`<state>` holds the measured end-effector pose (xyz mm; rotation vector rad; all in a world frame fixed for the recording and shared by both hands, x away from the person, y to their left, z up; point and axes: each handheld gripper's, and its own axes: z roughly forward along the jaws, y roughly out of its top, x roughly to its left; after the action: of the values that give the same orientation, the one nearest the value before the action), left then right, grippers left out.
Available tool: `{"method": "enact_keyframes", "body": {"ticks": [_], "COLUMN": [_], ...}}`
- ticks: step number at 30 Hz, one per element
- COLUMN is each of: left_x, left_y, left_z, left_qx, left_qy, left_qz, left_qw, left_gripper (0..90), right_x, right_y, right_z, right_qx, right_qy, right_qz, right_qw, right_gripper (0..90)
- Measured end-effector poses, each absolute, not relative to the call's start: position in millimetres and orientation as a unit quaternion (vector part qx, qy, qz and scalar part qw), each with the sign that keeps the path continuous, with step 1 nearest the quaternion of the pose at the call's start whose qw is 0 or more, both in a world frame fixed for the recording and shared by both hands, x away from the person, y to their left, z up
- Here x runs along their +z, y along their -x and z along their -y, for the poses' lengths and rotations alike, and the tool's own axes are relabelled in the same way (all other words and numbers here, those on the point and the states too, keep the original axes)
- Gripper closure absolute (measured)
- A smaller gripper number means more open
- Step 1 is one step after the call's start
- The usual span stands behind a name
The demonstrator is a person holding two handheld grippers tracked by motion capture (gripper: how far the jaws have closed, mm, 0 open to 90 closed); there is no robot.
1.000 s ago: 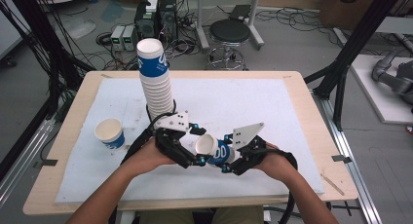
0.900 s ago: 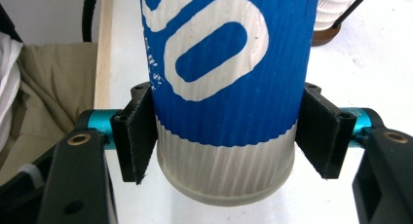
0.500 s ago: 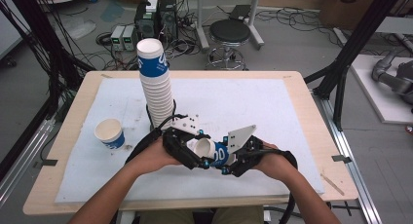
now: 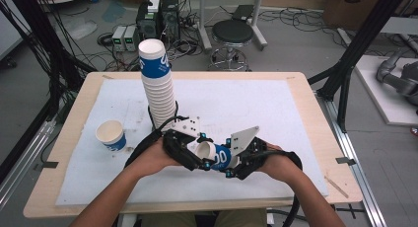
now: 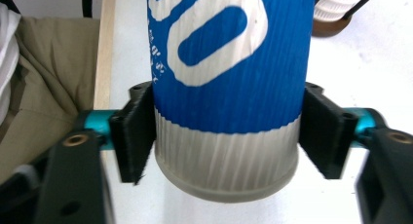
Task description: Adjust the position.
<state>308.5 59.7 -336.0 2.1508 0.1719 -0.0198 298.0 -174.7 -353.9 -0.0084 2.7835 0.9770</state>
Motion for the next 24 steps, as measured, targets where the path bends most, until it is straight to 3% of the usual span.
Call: {"method": "enact_keyframes", "body": {"ticks": [4, 12, 24], "left_x": [-338.7, -346.3, -356.0], "left_y": [-309.0, -312.6, -313.4], "left_z": [-62.6, -71.6, -85.9], "left_qx": [-0.009, -0.015, 0.003], "left_qy": [-0.865, -0.836, -0.803], "left_qz": [-0.074, -0.093, -0.113], "left_qw": [0.496, 0.54, 0.585], "left_gripper": [30.8, 30.6, 30.3], "right_x": [-349.1, -337.9, -339.0], "right_y": [-298.7, -297.9, -296.4], "right_z": [181.8, 196.2, 211.4], "right_qx": [0.383, 0.463, 0.513], "right_qy": [-0.024, -0.056, -0.096], "right_qz": [-0.919, -0.881, -0.847], "right_qw": [0.095, 0.08, 0.099], "right_gripper": [20.4, 20.4, 20.4]}}
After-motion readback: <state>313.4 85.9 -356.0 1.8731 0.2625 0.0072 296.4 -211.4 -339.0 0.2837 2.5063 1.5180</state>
